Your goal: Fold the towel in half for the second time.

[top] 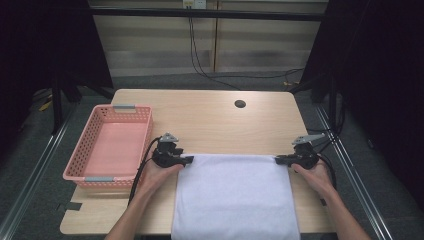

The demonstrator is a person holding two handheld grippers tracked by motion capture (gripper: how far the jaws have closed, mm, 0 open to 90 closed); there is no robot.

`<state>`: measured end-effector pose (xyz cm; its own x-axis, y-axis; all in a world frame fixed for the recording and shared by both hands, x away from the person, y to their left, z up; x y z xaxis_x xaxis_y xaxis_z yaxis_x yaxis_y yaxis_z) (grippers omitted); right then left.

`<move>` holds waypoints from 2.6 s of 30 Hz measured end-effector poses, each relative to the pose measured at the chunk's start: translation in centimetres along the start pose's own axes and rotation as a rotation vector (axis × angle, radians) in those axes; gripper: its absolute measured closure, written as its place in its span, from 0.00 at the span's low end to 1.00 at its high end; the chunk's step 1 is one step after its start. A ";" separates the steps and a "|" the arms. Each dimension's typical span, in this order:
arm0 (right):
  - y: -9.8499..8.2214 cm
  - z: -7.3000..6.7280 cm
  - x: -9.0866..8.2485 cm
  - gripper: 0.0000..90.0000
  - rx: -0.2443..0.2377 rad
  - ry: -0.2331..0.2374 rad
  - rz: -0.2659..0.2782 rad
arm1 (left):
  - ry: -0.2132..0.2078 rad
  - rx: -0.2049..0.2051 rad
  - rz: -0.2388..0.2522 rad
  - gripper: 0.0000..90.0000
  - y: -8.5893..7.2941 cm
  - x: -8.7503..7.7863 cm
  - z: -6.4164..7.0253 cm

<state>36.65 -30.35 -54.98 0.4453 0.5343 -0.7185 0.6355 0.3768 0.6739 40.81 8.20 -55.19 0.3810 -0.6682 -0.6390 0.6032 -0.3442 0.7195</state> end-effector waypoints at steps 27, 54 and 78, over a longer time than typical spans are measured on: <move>6.5 0.1 -5.9 0.96 -0.009 0.054 0.255 | -0.130 0.076 0.145 0.91 5.5 -6.7 2.3; 15.6 4.4 -5.8 0.97 0.024 -0.018 0.340 | -0.037 0.062 0.245 0.91 12.7 -7.2 -1.3; 7.8 -1.0 -9.5 0.96 -0.061 0.087 0.379 | -0.122 0.140 0.257 0.90 6.0 -10.2 5.9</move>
<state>36.75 -31.77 -42.71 0.5847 0.7050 -0.4014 0.3965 0.1833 0.8995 36.43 9.09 -42.76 0.4163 -0.8166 -0.3998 0.3924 -0.2353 0.8892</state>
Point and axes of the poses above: each handheld gripper's, and its own axes: x roughly forward along the jaws, y roughly out of its top, z roughly to its right, the point moved 7 cm from there along x, roughly forward along the jaws, and after that the axes turned 2 degrees about -x, right-handed, at the moved point
